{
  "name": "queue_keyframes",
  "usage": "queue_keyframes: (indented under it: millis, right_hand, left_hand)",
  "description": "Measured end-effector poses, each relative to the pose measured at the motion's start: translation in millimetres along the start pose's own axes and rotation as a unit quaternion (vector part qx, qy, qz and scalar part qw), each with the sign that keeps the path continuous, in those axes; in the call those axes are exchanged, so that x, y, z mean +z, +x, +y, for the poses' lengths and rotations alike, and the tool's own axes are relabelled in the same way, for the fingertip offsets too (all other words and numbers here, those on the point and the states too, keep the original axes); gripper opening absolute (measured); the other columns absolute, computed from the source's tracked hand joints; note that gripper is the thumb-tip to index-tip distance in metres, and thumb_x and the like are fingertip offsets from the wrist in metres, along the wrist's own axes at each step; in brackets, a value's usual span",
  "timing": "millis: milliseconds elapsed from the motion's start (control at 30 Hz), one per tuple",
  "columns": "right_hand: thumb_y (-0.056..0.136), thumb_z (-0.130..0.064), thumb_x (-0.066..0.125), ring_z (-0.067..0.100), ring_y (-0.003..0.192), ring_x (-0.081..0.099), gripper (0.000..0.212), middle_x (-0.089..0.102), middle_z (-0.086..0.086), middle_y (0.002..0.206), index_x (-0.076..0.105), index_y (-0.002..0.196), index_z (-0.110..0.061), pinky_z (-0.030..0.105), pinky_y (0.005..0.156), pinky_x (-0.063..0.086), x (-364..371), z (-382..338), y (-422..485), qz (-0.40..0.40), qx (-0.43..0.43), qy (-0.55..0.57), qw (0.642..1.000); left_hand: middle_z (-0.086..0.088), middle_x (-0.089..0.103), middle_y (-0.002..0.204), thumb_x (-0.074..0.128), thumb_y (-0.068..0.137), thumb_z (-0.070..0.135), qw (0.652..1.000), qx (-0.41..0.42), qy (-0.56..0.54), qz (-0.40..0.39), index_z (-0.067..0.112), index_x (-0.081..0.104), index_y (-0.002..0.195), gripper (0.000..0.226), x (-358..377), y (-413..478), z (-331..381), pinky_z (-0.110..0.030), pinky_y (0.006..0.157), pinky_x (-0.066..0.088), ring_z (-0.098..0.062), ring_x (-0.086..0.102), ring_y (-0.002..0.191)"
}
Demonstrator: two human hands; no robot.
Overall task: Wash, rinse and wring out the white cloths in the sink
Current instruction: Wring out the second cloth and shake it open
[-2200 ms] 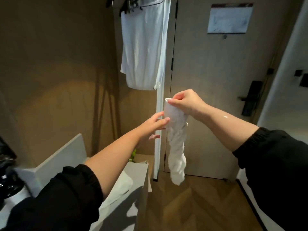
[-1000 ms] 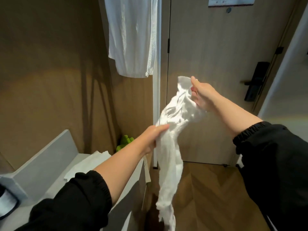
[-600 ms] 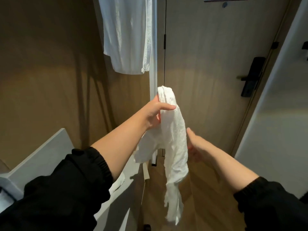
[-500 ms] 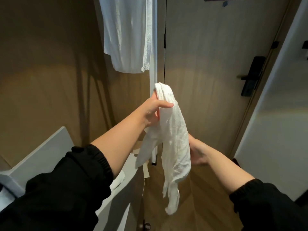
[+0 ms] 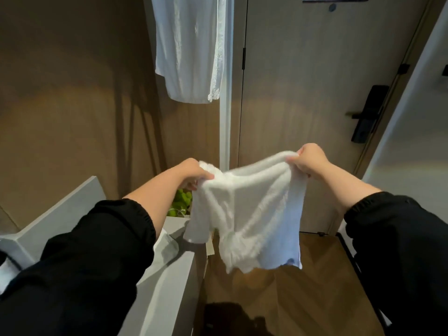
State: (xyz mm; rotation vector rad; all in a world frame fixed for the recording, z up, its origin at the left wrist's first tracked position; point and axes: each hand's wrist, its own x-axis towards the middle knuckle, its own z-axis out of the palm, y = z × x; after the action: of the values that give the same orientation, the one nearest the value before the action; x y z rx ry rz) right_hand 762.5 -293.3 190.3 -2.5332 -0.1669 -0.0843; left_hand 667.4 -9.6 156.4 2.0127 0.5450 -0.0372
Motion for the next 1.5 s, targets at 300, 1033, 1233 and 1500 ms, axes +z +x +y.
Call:
queue_keyframes:
  millis: [300,1033,1233,1500]
  right_hand:
    - [0.090,0.000,0.059,0.010,0.051,0.053,0.024,0.056,0.005,0.071,0.064,0.113,-0.006,0.019,0.051,0.049,10,-3,1,-0.045,0.058,0.534,0.842]
    - [0.091,0.005,0.054,0.015,0.062,0.054,0.020,0.057,0.006,0.072,0.066,0.082,-0.008,0.033,0.077,0.052,9,-16,-22,0.065,0.091,0.661,0.742]
    - [0.088,0.000,0.059,0.020,0.082,0.065,0.016,0.063,0.004,0.080,0.071,0.099,-0.003,0.030,0.078,0.055,3,18,0,0.148,0.120,0.592,0.783]
    - [0.086,0.004,0.055,0.012,0.077,0.055,0.037,0.064,0.007,0.094,0.069,0.116,-0.012,0.012,0.052,0.043,6,53,7,0.018,0.061,0.357,0.932]
  left_hand:
    - [-0.010,0.024,0.156,0.087,0.068,0.032,1.000,-0.026,-0.002,-0.013,0.032,-0.001,0.153,0.122,52,9,-26,-0.037,0.077,0.050,-0.035,0.041,0.130]
    - [-0.001,0.063,0.086,0.065,0.087,0.024,0.957,0.144,0.165,0.193,0.020,0.060,0.082,0.008,65,5,-33,-0.023,0.059,0.044,-0.017,0.057,0.078]
    - [-0.013,0.063,0.096,0.055,0.090,-0.001,0.938,-0.027,-0.346,-0.014,0.004,0.063,0.108,0.020,25,16,-43,-0.032,0.071,0.053,-0.024,0.061,0.086]
    - [-0.008,0.057,0.127,0.042,0.096,0.007,0.995,-0.081,-0.039,-0.038,0.025,0.063,0.114,0.033,6,26,-58,-0.042,0.091,0.054,-0.029,0.056,0.113]
